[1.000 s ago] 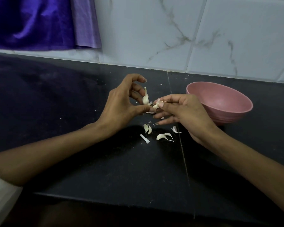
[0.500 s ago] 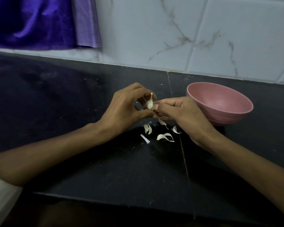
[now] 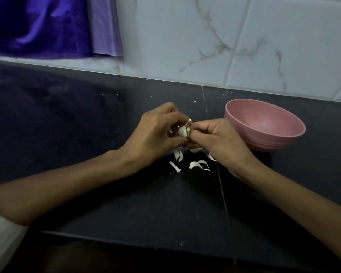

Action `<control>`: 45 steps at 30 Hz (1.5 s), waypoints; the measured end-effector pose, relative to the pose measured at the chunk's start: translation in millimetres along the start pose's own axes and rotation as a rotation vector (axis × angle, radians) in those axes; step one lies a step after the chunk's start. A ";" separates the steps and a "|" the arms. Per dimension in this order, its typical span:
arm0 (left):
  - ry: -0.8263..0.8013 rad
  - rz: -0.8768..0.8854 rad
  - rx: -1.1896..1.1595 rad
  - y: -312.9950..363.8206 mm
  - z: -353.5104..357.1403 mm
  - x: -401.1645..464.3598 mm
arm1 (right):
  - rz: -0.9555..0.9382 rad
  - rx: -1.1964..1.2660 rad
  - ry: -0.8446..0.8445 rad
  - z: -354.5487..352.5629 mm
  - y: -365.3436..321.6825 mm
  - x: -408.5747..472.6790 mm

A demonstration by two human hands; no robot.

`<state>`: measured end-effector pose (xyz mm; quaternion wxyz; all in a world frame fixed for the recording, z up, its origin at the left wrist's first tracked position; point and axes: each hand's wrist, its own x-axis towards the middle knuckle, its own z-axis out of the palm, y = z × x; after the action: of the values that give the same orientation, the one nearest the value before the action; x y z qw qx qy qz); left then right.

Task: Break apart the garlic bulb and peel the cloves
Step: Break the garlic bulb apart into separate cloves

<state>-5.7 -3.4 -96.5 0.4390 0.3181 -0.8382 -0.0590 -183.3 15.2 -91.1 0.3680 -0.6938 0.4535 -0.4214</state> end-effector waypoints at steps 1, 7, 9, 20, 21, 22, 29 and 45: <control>0.003 -0.007 -0.002 -0.1 0.2 0.1 | 0.005 0.005 0.001 0.4 0.6 0.4; 0.075 -0.121 -0.114 -1.8 -2.8 3.9 | 0.042 0.131 0.008 -0.4 -4.9 -1.1; 0.081 -0.137 -0.140 -2.8 -3.3 4.5 | 0.052 0.169 0.020 -0.8 -6.4 -1.2; 0.115 -0.212 -0.247 -5.4 -5.0 7.7 | -0.003 0.007 0.101 -7.2 -8.9 1.3; 0.106 -0.220 -0.263 -5.6 -4.9 7.7 | -0.009 -0.004 0.102 -7.1 -9.9 0.7; 0.096 -0.228 -0.281 -6.1 -4.6 7.6 | -0.013 -0.009 0.101 -7.1 -10.7 0.1; 0.008 -0.218 -0.404 -4.8 -1.3 5.9 | 0.024 0.058 0.097 -7.4 -9.8 0.2; 0.025 -0.415 -0.685 0.7 -3.4 7.3 | 0.078 0.185 0.032 -8.0 -7.1 1.2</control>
<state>-6.4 -6.5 -89.1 0.5087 0.3167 -0.6825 -0.4186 -188.1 15.4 -81.4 0.4392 -0.6319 0.4449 -0.4580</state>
